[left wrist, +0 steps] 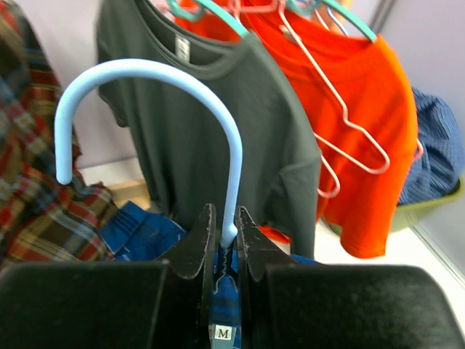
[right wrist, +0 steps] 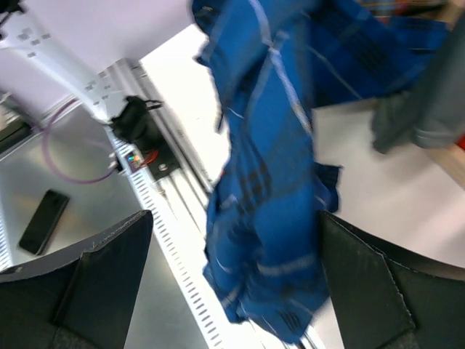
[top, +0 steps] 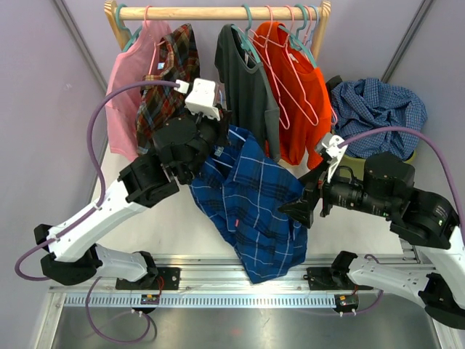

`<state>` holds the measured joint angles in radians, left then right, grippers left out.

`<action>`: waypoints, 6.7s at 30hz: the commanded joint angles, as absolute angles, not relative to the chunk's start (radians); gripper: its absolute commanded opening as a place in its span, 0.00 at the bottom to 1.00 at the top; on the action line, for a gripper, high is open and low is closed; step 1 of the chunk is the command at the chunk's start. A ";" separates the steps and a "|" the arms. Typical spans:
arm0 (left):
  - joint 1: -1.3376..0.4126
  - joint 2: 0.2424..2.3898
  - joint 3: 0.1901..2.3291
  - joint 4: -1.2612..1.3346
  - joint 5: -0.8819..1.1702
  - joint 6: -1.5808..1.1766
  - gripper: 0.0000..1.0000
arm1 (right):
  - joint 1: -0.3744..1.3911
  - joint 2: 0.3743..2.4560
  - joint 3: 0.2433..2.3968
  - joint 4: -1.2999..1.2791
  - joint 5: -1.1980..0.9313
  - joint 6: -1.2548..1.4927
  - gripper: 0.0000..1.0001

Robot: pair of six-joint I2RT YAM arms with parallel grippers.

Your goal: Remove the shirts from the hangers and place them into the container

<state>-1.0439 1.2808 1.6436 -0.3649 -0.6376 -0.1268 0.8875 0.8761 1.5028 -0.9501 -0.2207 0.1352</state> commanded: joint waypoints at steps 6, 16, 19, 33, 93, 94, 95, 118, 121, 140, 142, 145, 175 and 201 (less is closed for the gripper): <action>-1.037 1.247 1.726 -0.327 -0.643 -0.101 0.00 | 0.888 0.888 1.396 -0.927 -0.040 0.143 1.00; -1.037 1.190 1.717 -0.259 -0.666 -0.061 0.00 | 0.888 0.879 1.272 -0.873 -0.109 0.199 0.66; -1.037 1.192 1.706 -0.219 -0.732 -0.011 0.00 | 0.888 0.858 1.276 -0.914 -0.103 0.219 0.00; -1.031 1.164 1.637 0.046 -0.965 0.202 0.00 | 0.888 0.677 1.358 -1.094 0.194 0.297 0.00; -1.042 0.986 1.189 -0.170 -0.110 -0.480 0.00 | 0.888 0.815 1.549 -1.063 0.048 0.216 0.99; -1.045 1.009 1.233 -0.204 -0.126 -0.466 0.00 | 0.888 0.821 1.557 -1.065 0.046 0.215 0.99; -1.048 1.047 1.259 -0.233 -0.147 -0.450 0.00 | 0.888 0.825 1.562 -1.069 0.043 0.215 0.99; -1.081 1.281 1.540 -0.465 -0.362 -0.316 0.00 | 0.888 0.911 1.394 -0.957 -0.256 0.294 0.75; -1.080 1.290 1.549 -0.463 -0.362 -0.316 0.00 | 0.890 0.914 1.379 -0.951 -0.273 0.304 0.53; -1.091 1.059 1.409 -0.362 -0.494 -0.302 0.99 | 0.888 0.956 1.482 -0.951 -0.114 0.230 0.00; -1.097 0.950 1.355 -0.298 -0.535 -0.282 0.99 | 0.890 0.968 1.494 -0.936 -0.066 0.224 0.00; -1.101 0.811 1.250 -0.239 -0.563 -0.273 0.99 | 0.890 1.014 1.517 -0.882 -0.006 0.213 0.00; -1.103 0.588 0.959 -0.468 -0.643 -0.509 0.99 | 0.881 1.729 2.166 -0.587 0.541 0.109 0.00; -1.103 0.563 0.960 -0.491 -0.655 -0.525 0.99 | 0.761 1.800 2.260 -0.741 0.384 0.285 0.00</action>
<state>-1.0981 0.5629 0.9546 -0.5297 -0.6289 -0.5156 0.7704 1.8889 2.2910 -0.7650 0.4194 0.2531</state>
